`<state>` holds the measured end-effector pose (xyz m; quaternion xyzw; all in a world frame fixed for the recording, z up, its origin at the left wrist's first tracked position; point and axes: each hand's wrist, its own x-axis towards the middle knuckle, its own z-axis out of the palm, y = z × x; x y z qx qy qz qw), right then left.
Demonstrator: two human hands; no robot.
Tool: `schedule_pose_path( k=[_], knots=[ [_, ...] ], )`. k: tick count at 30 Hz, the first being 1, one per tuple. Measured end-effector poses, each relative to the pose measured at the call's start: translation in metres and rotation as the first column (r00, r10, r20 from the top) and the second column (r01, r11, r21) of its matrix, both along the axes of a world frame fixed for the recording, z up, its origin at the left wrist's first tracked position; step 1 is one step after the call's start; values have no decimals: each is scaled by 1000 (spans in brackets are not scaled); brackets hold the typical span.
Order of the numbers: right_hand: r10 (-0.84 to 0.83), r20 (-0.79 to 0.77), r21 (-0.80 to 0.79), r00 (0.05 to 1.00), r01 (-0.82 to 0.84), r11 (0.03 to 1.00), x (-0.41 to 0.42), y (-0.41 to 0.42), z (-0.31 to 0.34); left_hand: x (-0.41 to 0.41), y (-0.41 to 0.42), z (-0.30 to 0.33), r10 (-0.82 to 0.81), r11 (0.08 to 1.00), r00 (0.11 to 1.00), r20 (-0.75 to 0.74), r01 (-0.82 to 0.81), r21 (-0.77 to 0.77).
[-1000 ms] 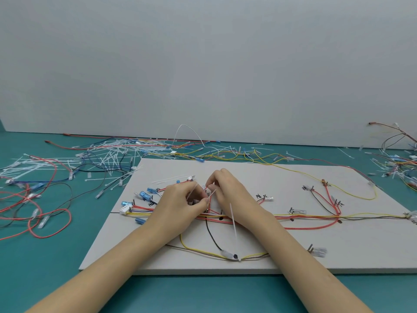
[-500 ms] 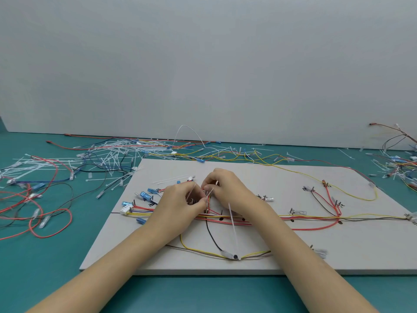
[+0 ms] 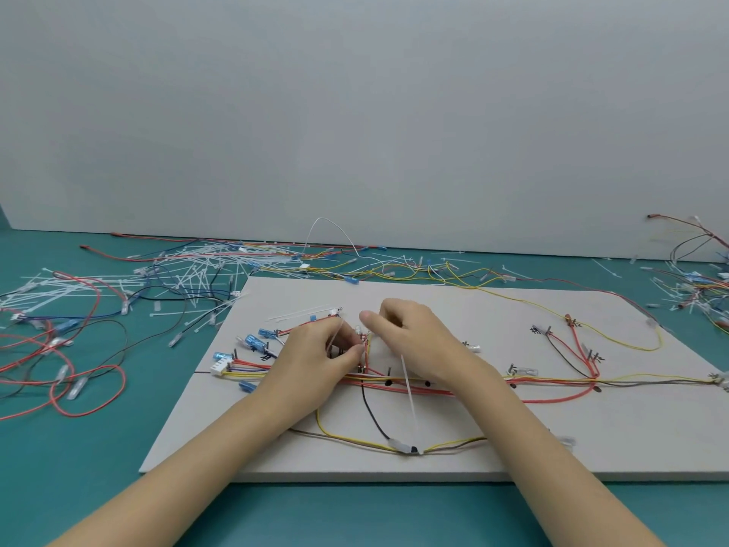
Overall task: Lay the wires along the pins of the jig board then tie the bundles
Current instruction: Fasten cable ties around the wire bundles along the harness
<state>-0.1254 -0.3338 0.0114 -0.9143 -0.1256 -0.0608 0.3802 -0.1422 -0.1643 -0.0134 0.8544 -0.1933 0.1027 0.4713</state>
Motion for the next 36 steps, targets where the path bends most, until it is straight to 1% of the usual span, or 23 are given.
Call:
schedule_pose_path(
  k=[2,4,8,12,14,17,22,27,30,32,33,36],
  knots=[
    [73,-71,36,995,-70,997,-2,1,1,0,0,0,-3,1000,1000,-4,3,-1],
    [106,-100,108,989,-95,990,-4,2,3,1,0,0,-7,1000,1000,1,7,7],
    [135,-76,216,988,-116,969,-11,3,8,-1,0,2,-13,1000,999,30,12,15],
    [123,-53,311,991,-101,945,-15,-4,16,-1,-1,4,-5,994,998,65,-2,105],
    [121,-30,360,992,-103,927,-16,-7,20,0,-1,4,-3,993,999,39,-2,121],
    [111,-13,420,994,-95,902,-16,-10,23,3,-3,7,19,995,998,-52,-13,102],
    [107,-41,501,993,-72,862,-14,-9,22,6,-7,12,67,995,988,-138,-55,87],
    [146,-125,547,981,-55,836,-12,-16,21,6,-7,11,74,994,984,-161,-60,86],
    [139,-154,513,978,-41,858,-10,-19,19,6,0,11,41,996,988,-152,-29,81],
    [81,-157,484,984,6,875,-9,-20,20,9,9,16,11,1000,984,-177,-7,22],
    [34,-154,474,988,43,880,-7,-21,20,12,16,20,21,999,984,-179,-25,-20],
    [-115,-126,441,985,159,883,-2,-26,16,28,41,30,169,980,976,-134,-181,-83]
  ],
)
